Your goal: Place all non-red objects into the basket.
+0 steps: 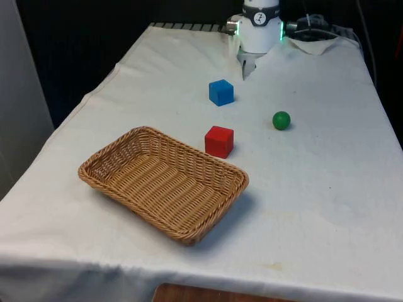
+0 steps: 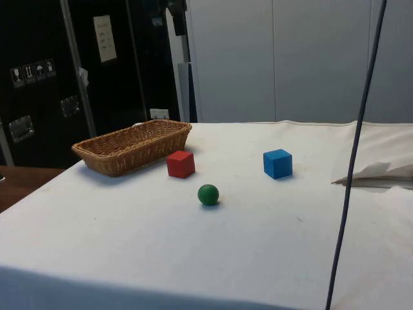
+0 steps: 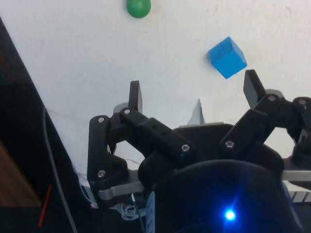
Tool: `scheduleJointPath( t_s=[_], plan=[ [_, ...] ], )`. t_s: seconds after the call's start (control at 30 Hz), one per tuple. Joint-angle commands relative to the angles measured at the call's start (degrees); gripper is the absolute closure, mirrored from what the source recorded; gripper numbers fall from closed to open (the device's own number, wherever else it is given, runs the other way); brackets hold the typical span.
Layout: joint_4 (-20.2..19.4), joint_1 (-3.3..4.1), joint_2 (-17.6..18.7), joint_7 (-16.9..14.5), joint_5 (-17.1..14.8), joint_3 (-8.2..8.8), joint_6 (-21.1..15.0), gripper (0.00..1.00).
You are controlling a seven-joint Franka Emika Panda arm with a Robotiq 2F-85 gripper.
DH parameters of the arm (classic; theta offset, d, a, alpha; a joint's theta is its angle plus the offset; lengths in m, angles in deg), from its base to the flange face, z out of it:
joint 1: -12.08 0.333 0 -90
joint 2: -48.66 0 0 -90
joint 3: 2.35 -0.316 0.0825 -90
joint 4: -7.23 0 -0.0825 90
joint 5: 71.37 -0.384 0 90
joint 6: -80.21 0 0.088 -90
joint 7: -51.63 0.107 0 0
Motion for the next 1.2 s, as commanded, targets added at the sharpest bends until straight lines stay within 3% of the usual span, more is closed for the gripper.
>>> scheduleJointPath(
  t_s=[0.0, 0.23, 0.27, 0.4, 0.6, 0.73, 0.9, 0.93, 1.17],
  plan=[
    [-0.2, -0.06, 0.0, -0.1, 0.0, 0.00, 0.0, 0.00],
    [-3.0, -0.06, -0.1, 0.2, 1.2, -0.06, -3.1, 0.00],
    [-2.7, -0.06, -0.1, -0.1, 0.7, -0.06, -2.2, 0.00],
    [-4.5, -0.29, 0.0, -0.2, 0.8, 0.06, -5.8, 0.00],
    [-5.8, -0.46, 0.2, -0.5, 0.5, 0.11, -8.2, 0.00],
    [-6.1, -0.86, 1.9, -1.3, -1.0, 0.46, -11.6, 0.00],
    [-6.4, -0.97, 3.0, -0.7, -1.3, 0.57, -14.7, 0.00],
    [-6.2, -0.92, 2.9, -0.9, -0.9, 0.57, -13.5, 0.00],
    [-6.8, -1.03, 4.6, 0.4, -1.0, 0.57, -18.7, 0.00]
  ],
)
